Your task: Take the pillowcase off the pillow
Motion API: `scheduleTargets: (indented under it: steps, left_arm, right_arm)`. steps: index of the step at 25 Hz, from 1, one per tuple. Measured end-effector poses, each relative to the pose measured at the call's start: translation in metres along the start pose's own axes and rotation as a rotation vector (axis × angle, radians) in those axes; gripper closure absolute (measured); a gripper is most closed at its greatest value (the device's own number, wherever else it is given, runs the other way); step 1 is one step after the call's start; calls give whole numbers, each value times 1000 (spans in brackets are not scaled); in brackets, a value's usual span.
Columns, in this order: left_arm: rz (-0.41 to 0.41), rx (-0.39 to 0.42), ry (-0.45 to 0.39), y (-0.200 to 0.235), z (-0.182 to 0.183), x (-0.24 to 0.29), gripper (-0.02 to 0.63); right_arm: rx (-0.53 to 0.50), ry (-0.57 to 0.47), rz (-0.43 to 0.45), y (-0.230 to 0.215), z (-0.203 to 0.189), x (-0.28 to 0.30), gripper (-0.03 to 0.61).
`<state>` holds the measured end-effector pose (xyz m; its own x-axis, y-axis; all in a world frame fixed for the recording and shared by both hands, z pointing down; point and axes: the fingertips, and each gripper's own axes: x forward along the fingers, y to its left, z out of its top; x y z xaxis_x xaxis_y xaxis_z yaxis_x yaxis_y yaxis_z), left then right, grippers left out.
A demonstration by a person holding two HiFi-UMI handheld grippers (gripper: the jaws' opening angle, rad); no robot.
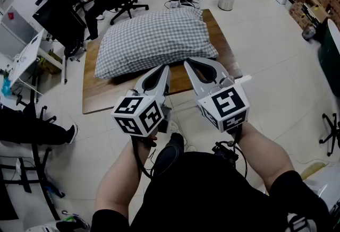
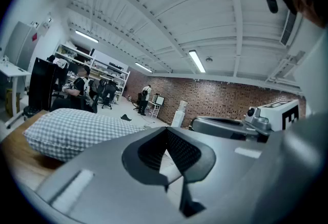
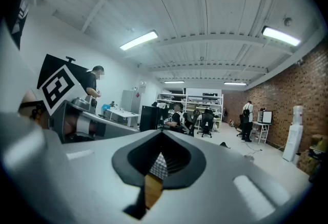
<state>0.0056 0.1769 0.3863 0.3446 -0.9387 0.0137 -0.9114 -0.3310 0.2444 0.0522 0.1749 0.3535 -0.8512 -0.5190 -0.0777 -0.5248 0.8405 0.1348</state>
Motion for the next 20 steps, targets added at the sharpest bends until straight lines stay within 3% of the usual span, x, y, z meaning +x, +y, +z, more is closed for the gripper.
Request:
scheduleTargets:
  steps: [5,12,20]
  left_arm:
    - [-11,-133,12,26,-23,20,606]
    - [-1,-295,59,61,-60,54,537]
    - [29,-596,79,143,-108,110,452]
  right_arm:
    - [-4,39,-7,-17,-24,19,577]
    - [-4,90,-13,-43,-54,43,577]
    - [-9,153,-24,-73,-91,101,577]
